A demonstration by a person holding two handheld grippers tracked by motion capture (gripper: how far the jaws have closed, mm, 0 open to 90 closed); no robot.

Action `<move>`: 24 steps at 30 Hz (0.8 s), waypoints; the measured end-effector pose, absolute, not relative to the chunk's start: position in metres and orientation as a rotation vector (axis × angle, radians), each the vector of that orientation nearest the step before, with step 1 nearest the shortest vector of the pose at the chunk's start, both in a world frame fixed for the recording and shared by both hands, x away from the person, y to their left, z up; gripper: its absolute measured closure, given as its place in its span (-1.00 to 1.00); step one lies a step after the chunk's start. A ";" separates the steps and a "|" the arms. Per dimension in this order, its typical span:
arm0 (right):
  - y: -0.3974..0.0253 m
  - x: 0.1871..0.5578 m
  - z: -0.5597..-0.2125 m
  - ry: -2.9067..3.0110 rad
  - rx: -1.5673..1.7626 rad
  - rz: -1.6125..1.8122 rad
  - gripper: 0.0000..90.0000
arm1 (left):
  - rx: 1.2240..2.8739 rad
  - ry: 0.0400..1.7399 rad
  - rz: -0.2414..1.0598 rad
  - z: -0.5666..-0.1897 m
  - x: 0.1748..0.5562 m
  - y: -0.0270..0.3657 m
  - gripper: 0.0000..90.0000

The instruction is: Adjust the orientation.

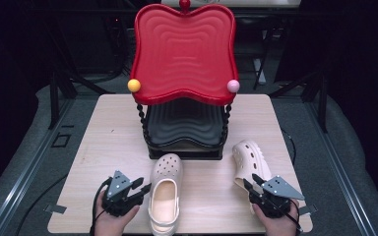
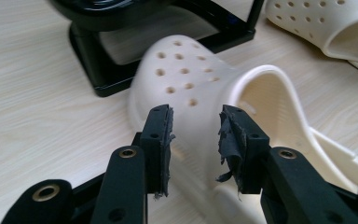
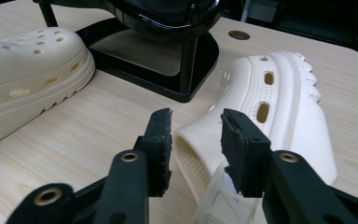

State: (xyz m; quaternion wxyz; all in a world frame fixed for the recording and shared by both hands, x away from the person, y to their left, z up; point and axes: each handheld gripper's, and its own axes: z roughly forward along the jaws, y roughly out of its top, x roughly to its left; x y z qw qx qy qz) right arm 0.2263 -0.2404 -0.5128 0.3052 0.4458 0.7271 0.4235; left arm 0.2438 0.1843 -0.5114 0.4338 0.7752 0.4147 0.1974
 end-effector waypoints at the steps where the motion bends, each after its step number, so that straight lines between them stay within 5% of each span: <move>1: -0.241 0.226 -0.512 1.917 1.177 1.118 0.47 | 1.915 1.050 0.496 -0.512 0.243 0.195 0.39; 15: -0.265 0.231 -0.506 1.901 1.216 1.021 0.90 | 1.840 1.114 0.490 -0.534 0.247 0.237 0.23; 24: -0.268 0.238 -0.512 1.924 1.241 0.983 0.96 | 1.825 1.145 0.498 -0.536 0.249 0.243 0.19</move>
